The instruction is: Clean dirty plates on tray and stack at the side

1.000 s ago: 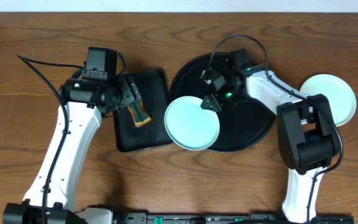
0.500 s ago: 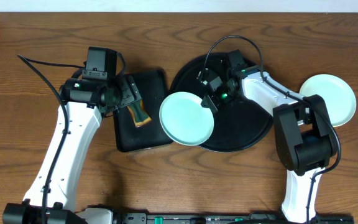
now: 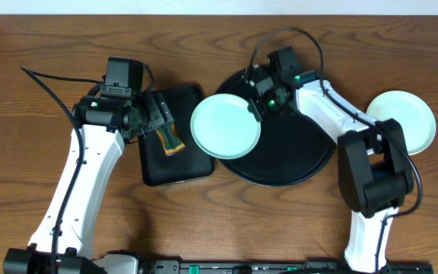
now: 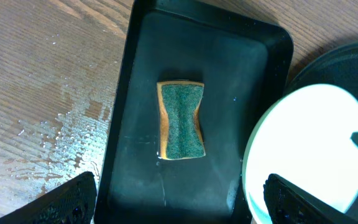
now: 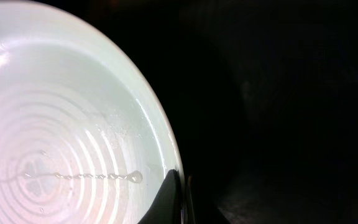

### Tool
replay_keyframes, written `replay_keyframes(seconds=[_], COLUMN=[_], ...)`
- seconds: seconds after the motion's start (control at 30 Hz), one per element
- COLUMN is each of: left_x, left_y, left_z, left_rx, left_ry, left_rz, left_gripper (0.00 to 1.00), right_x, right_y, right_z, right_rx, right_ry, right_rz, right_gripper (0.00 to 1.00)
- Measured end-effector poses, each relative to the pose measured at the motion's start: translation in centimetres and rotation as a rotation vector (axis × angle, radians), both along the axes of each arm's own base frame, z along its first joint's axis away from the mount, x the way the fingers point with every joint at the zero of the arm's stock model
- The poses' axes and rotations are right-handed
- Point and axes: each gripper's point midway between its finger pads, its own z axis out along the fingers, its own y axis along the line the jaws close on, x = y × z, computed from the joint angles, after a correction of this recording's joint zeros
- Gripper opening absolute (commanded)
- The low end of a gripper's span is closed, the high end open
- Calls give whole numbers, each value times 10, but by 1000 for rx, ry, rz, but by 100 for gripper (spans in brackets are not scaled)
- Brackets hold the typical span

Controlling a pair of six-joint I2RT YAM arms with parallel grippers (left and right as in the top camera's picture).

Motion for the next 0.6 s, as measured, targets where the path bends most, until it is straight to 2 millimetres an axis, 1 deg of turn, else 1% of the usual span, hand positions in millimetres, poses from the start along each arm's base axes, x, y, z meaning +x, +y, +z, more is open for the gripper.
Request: replay_keyframes(seconds=[0.1, 0.2, 0.27, 0.43, 0.6], left_x=[0, 0, 0, 0, 0], left_y=[0, 0, 0, 0, 0], left_z=[0, 0, 0, 0, 0], left_rx=[0, 0, 0, 0, 0], left_ry=[0, 0, 0, 0, 0], left_rz=[0, 0, 0, 0, 0], left_gripper=[87, 87, 87, 87, 87], right_x=[11, 18, 20, 18, 21], right_y=[9, 24, 34, 53, 57], right_z=[32, 63, 79, 99, 121], right_rx=[-67, -136, -195, -323, -420], right_ry=[-124, -266, -362, -530, -674], right_rz=[-25, -51, -76, -126, -206], right_gripper=[1, 1, 1, 1, 1])
